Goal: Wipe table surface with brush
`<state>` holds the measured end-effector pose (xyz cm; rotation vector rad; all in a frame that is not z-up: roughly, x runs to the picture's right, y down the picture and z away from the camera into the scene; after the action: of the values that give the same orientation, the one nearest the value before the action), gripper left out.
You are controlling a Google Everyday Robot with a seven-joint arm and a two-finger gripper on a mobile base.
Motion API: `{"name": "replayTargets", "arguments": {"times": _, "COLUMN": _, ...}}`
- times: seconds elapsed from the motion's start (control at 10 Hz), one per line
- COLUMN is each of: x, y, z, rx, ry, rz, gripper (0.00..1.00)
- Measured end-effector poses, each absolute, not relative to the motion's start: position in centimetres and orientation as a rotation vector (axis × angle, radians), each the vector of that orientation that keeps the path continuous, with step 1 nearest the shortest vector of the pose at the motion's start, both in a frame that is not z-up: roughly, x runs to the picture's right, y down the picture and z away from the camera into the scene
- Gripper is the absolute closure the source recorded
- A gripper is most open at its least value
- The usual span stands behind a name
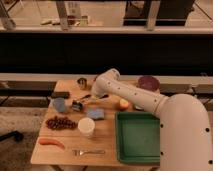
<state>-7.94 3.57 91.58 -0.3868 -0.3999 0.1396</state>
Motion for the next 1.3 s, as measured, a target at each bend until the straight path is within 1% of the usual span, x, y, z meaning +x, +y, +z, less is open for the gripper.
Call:
{"name": "replayTargets", "arguments": {"times": 0.5, "x": -7.8, "y": 3.7, "z": 92.1, "rx": -0.415, "ry": -0.419, "rz": 0.165, "gripper": 0.95}}
{"name": "replayTargets", "arguments": {"times": 0.6, "x": -7.8, "y": 3.7, "z": 92.2, "rx": -0.417, "ry": -0.418, "rz": 0.166, "gripper": 0.92}}
{"name": "replayTargets", "arguments": {"times": 0.8, "x": -7.8, "y": 3.5, "z": 92.5, "rx": -0.415, "ry": -0.414, "rz": 0.168, "gripper": 0.71}}
{"name": "replayTargets", "arguments": {"times": 0.9, "x": -7.6, "y": 3.4, "z": 92.5, "rx": -0.415, "ry": -0.41, "rz": 0.176, "gripper": 0.64}}
{"name": "replayTargets", "arguments": {"times": 1.0, "x": -7.0, "y": 3.5, "z": 92.7, "rx": -0.416, "ry": -0.402, "rz": 0.194, "gripper": 0.49}}
{"name": "replayTargets", "arguments": {"times": 1.3, "x": -7.0, "y": 3.5, "z": 92.7, "rx": -0.417, "ry": -0.399, "rz": 0.204, "gripper": 0.25}}
